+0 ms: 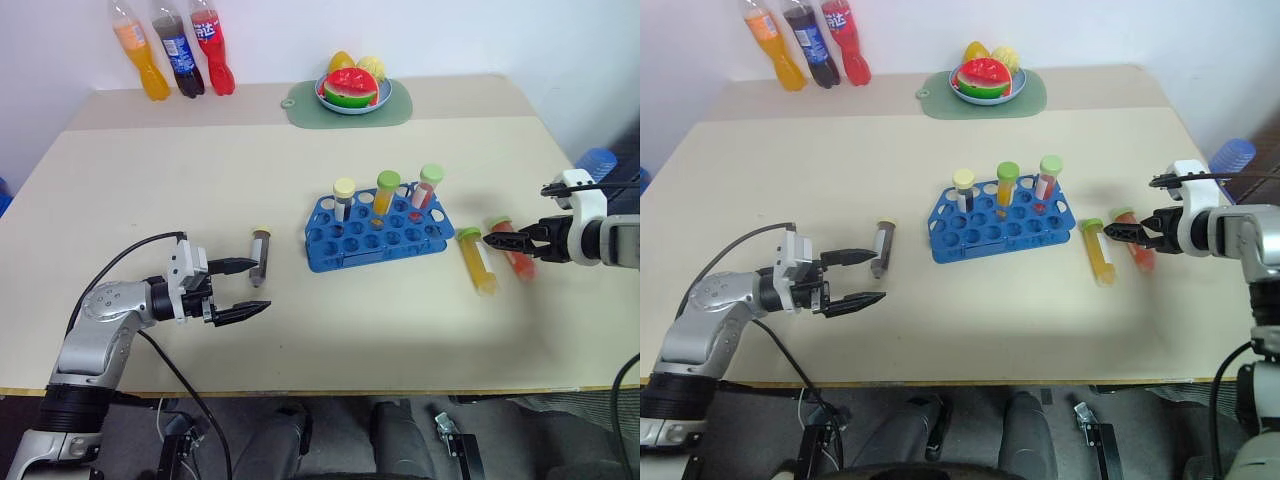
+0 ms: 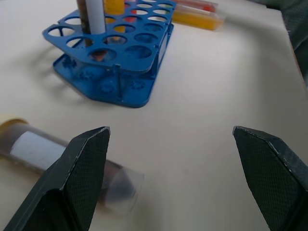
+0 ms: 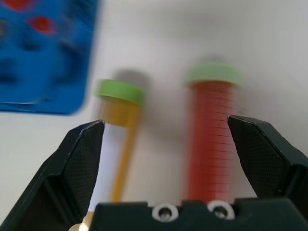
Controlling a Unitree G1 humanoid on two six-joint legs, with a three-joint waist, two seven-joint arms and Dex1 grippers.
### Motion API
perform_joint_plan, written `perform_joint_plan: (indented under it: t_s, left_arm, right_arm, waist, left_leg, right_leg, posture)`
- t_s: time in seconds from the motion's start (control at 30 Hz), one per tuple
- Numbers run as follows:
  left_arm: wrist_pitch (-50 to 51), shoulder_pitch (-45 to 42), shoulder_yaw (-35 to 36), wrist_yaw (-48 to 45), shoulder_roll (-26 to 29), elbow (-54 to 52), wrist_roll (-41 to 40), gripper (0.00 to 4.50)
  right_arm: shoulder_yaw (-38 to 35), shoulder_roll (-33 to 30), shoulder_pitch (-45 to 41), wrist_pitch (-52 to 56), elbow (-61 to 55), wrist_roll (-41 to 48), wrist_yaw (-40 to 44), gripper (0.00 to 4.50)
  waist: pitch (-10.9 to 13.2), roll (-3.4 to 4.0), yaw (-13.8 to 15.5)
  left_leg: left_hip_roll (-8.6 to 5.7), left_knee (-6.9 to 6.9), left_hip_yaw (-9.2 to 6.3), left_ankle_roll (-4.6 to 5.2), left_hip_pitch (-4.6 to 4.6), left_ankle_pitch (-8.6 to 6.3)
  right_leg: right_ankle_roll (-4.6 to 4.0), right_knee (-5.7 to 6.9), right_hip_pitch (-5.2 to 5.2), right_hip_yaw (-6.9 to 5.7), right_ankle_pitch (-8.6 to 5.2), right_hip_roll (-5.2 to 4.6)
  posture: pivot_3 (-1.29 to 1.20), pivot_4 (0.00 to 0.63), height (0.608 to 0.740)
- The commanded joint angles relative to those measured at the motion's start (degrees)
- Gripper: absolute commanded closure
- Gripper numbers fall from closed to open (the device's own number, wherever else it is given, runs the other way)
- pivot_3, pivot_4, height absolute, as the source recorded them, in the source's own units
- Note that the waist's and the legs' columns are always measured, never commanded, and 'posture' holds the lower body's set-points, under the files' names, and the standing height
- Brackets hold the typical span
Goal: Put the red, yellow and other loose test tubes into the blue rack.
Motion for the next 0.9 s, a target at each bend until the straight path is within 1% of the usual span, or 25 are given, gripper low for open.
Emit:
perform_joint_plan:
  t_s: [0.03, 0.17, 0.27, 0.37, 0.47, 0.53, 0.6, 0.67, 0.7, 0.77, 0.83, 0.9]
  left_arm:
    - [0.2, 1.9, 1.2, 0.3, 0.6, -2.7, -0.8, 0.29]
    - [1.4, 4.9, 2.6, 1.4, 1.1, -5.2, -1.6, 0.29]
    - [2.0, 7.7, 3.9, 2.7, 1.4, -7.6, -2.2, 0.29]
    - [2.8, 10.0, 4.8, 3.7, 1.6, -9.9, -2.8, 0.29]
    - [3.1, 11.3, 5.0, 4.6, 1.6, -11.2, -2.8, 0.22]
    - [3.2, 11.4, 5.1, 5.0, 1.5, -11.6, -2.8, 0.22]
    - [3.4, 11.4, 5.2, 5.2, 1.5, -11.7, -2.9, 0.22]
    - [3.6, 11.2, 5.3, 5.3, 1.4, -11.6, -2.9, 0.22]
    - [3.6, 11.0, 5.2, 5.3, 1.4, -11.5, -2.8, 0.22]
    - [3.5, 10.5, 5.0, 5.2, 1.1, -11.0, -2.7, 0.22]
    - [3.8, 9.8, 4.7, 5.2, 0.8, -10.6, -3.0, 0.22]
    - [3.6, 8.8, 4.2, 5.0, 0.4, -9.7, -2.6, 0.22]
  right_arm:
    - [5.6, 0.4, -9.7, -6.5, 14.5, -7.5, 6.8, 0.0]
    - [10.5, 3.0, -16.6, -14.3, 27.9, -14.9, 11.8, 0.0]
    - [13.1, 5.2, -18.7, -18.4, 33.6, -19.3, 16.1, 0.0]
    - [14.2, 6.8, -19.1, -21.5, 36.2, -22.3, 19.2, 0.0]
    - [14.1, 8.3, -19.0, -23.8, 37.5, -24.5, 19.9, 0.85]
    - [13.6, 8.9, -18.9, -25.1, 38.4, -25.7, 19.5, 1.79]
    - [12.8, 9.3, -19.2, -25.5, 39.3, -26.5, 19.2, 2.82]
    - [12.0, 9.5, -19.4, -25.9, 40.0, -27.2, 18.9, 3.65]
    - [11.7, 9.5, -19.5, -26.1, 40.2, -27.5, 18.5, 3.72]
    - [11.9, 8.9, -19.2, -27.3, 40.0, -28.5, 19.6, 3.72]
    - [11.4, 8.2, -19.2, -27.7, 40.1, -29.3, 19.0, 3.72]
    - [10.3, 6.5, -18.4, -31.0, 38.9, -29.4, 18.2, 3.72]
  waist:
    - [0.0, 0.03, -0.2]
    - [0.0, 0.02, -0.5]
    - [0.0, 0.02, -1.0]
    - [0.0, 0.03, -1.2]
    - [0.0, 0.03, -1.3]
    - [0.0, 0.01, -1.3]
    - [0.0, 0.0, -1.3]
    - [0.0, -0.01, -1.4]
    - [-0.1, -0.01, -1.4]
    - [-0.1, -0.01, -1.3]
    - [-0.1, -0.01, -1.3]
    - [-0.1, -0.01, -1.2]
  left_leg:
    - [0.0, 0.0, 0.03, 0.02, 0.0, -0.01]
    - [0.01, -0.05, 0.03, 0.02, -0.01, -0.02]
    - [0.01, -0.06, 0.01, 0.01, -0.01, -0.01]
    - [0.0, -0.02, 0.02, 0.01, 0.0, -0.01]
    - [0.01, 0.03, 0.01, -0.01, 0.03, 0.0]
    - [0.02, 0.06, 0.01, -0.04, 0.06, 0.02]
    - [0.04, 0.06, 0.0, -0.06, 0.09, 0.03]
    - [0.06, 0.08, 0.01, -0.06, 0.13, 0.02]
    - [0.07, 0.09, 0.01, -0.06, 0.13, 0.02]
    - [0.08, 0.11, 0.01, -0.06, 0.14, 0.03]
    - [0.08, 0.13, 0.01, -0.08, 0.13, 0.04]
    - [0.07, 0.14, 0.01, -0.1, 0.14, 0.05]
  right_leg:
    - [0.01, -0.03, 0.0, 0.02, 0.01, 0.0]
    - [0.04, -0.15, 0.01, 0.03, 0.03, 0.02]
    - [0.05, -0.14, 0.01, 0.03, 0.03, 0.02]
    - [0.05, -0.11, 0.01, 0.05, 0.04, 0.02]
    - [0.05, -0.06, 0.04, 0.07, 0.1, 0.05]
    - [0.03, 0.02, 0.04, 0.08, 0.11, 0.08]
    - [0.02, 0.12, 0.04, 0.09, 0.12, 0.1]
    - [0.0, 0.19, 0.04, 0.11, 0.13, 0.13]
    - [-0.02, 0.21, 0.04, 0.12, 0.14, 0.15]
    - [-0.03, 0.24, 0.04, 0.14, 0.15, 0.18]
    - [-0.03, 0.27, 0.03, 0.15, 0.15, 0.18]
    - [-0.04, 0.29, 0.03, 0.15, 0.15, 0.18]
  posture:
    - [0.0, 0.15, 0.74]
    - [0.0, 0.15, 0.74]
    - [0.0, 0.15, 0.74]
    - [0.0, 0.15, 0.74]
    - [0.0, 0.15, 0.74]
    - [0.0, 0.15, 0.74]
    - [0.0, 0.15, 0.74]
    - [0.0, 0.15, 0.74]
    - [0.0, 0.15, 0.74]
    - [0.0, 0.15, 0.74]
    - [0.0, 0.15, 0.74]
    - [0.0, 0.15, 0.74]
